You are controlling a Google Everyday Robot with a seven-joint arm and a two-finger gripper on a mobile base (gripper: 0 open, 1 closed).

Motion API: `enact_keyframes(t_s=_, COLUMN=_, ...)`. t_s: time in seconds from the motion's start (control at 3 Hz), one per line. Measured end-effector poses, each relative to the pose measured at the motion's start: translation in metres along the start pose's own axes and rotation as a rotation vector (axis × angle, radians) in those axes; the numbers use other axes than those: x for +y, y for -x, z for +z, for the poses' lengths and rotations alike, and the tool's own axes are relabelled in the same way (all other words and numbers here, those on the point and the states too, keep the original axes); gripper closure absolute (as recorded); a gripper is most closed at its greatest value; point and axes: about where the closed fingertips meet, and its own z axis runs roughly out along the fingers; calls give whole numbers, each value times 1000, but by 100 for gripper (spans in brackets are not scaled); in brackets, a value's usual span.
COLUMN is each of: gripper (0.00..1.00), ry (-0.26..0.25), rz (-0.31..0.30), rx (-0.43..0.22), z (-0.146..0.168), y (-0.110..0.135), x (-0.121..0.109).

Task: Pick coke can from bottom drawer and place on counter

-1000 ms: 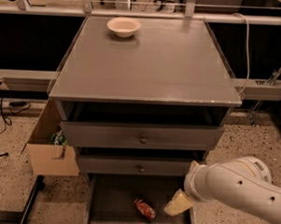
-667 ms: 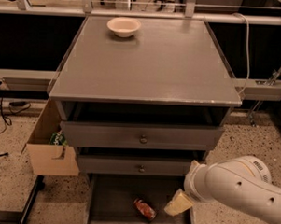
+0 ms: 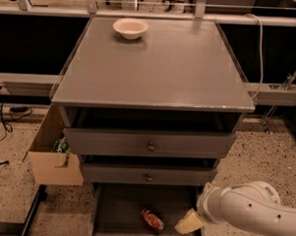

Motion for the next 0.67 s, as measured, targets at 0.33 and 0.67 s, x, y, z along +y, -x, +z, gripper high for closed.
enact_keyframes(t_s=0.33, gripper=0, ry=43, rz=81, rx=-71, z=46, y=-17, x=7)
enact_keyframes(t_s=0.67, gripper=0, ry=78, rz=137, rx=-197, z=85, y=-10, x=6)
